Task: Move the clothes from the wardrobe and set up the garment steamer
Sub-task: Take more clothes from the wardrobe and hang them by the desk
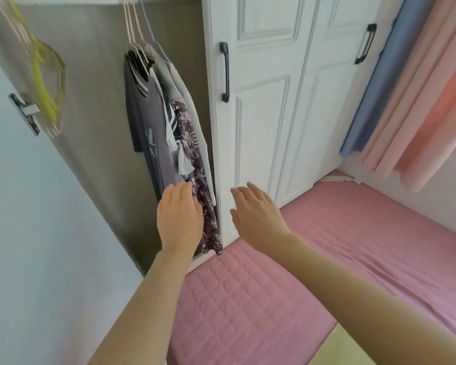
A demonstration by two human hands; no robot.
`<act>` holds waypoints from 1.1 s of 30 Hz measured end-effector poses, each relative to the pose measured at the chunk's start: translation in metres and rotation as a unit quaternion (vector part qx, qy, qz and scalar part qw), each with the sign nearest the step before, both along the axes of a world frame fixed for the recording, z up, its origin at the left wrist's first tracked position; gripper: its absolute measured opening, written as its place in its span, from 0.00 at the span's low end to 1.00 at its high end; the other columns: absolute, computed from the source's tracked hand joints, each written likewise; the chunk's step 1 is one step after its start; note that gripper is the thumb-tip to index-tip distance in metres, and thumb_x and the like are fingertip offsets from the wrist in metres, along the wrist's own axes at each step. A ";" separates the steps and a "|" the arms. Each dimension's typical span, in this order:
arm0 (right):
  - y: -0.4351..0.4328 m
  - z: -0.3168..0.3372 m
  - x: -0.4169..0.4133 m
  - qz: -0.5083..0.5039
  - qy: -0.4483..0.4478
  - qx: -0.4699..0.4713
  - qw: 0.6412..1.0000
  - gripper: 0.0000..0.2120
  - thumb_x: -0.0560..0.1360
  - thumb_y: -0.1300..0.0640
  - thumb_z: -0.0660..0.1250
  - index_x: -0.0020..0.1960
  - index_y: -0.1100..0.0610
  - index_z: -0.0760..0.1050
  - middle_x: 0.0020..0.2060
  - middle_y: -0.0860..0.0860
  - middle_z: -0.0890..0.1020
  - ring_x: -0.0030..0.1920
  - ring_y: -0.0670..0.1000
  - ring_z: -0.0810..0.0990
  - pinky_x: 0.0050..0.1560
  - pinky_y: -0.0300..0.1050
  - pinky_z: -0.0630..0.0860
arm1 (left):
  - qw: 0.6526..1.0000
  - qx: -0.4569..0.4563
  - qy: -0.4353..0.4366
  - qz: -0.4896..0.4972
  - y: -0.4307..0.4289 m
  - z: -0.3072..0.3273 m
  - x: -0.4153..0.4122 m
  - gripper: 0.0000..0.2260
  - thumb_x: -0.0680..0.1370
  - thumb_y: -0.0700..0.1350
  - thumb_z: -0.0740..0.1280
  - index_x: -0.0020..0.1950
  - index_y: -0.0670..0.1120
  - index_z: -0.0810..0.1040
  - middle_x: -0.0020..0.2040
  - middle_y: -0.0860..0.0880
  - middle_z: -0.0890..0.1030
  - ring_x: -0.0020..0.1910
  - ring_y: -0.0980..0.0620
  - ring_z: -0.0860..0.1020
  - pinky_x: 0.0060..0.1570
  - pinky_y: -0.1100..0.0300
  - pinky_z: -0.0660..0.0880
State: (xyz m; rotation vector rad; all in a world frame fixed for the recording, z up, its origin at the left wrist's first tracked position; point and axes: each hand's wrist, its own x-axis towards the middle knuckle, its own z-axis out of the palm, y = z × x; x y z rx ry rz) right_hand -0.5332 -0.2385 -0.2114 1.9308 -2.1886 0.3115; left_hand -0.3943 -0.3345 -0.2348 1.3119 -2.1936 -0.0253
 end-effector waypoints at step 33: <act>-0.288 0.122 -0.017 0.125 -0.001 -0.157 0.980 0.18 0.77 0.53 0.62 0.64 0.62 0.71 0.66 0.57 0.71 0.73 0.60 0.59 0.70 0.51 0.64 | 0.997 0.018 0.053 0.055 -0.224 0.146 -0.033 0.17 0.79 0.49 0.65 0.64 0.43 0.73 0.60 0.45 0.77 0.60 0.45 0.73 0.52 0.50 0.74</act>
